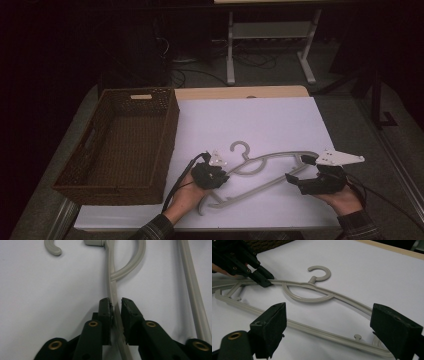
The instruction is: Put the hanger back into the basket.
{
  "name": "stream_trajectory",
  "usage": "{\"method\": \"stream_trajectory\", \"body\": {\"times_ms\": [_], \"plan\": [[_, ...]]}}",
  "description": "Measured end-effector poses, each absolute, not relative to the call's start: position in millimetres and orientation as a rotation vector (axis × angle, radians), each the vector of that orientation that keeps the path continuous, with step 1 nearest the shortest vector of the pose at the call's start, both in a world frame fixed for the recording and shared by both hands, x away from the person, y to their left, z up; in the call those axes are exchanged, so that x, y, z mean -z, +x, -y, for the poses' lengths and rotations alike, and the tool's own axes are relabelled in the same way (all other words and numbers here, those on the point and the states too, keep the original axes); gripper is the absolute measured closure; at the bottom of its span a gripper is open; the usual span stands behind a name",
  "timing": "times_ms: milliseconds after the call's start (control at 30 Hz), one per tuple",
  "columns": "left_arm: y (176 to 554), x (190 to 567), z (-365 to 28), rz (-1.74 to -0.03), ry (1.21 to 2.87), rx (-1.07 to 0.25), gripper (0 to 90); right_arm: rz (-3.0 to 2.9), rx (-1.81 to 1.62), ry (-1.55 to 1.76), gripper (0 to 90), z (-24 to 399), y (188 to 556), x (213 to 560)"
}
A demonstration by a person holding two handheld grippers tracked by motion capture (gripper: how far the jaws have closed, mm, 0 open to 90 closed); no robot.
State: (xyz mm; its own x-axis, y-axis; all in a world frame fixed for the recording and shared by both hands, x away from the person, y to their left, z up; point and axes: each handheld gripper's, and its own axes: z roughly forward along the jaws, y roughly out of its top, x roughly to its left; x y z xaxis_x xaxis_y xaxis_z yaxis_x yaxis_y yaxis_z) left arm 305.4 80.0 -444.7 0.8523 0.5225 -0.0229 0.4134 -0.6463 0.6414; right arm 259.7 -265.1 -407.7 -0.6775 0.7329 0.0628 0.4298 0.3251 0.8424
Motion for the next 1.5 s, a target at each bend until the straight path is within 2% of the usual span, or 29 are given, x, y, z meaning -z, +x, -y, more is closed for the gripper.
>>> {"method": "stream_trajectory", "body": {"times_ms": [467,1200,1300,1433,1467,1500], "plan": [[321.0,443.8,-83.4,-0.717,2.35,-0.181,82.3,-2.266,-1.284,1.042,13.1,265.6,259.7,407.8],[369.8,448.3,-65.6,-0.626,2.321,-0.121,82.1,-2.269,-1.282,1.055,13.1,267.6,260.5,409.8],[370.6,447.8,-66.7,-0.63,2.304,-0.111,79.5,-2.272,-1.279,1.059,13.1,268.1,260.6,410.6],[369.4,442.4,-70.8,-0.635,2.283,-0.123,66.7,-2.274,-1.28,1.06,13.3,268.2,260.5,410.6],[368.8,441.4,-72.3,-0.645,2.27,-0.125,66.7,-2.274,-1.28,1.06,13.3,268.2,260.5,410.6],[367.9,438.8,-77.8,-0.661,2.24,-0.116,61.0,-2.274,-1.282,1.063,13.4,268.0,260.6,410.6]]}}
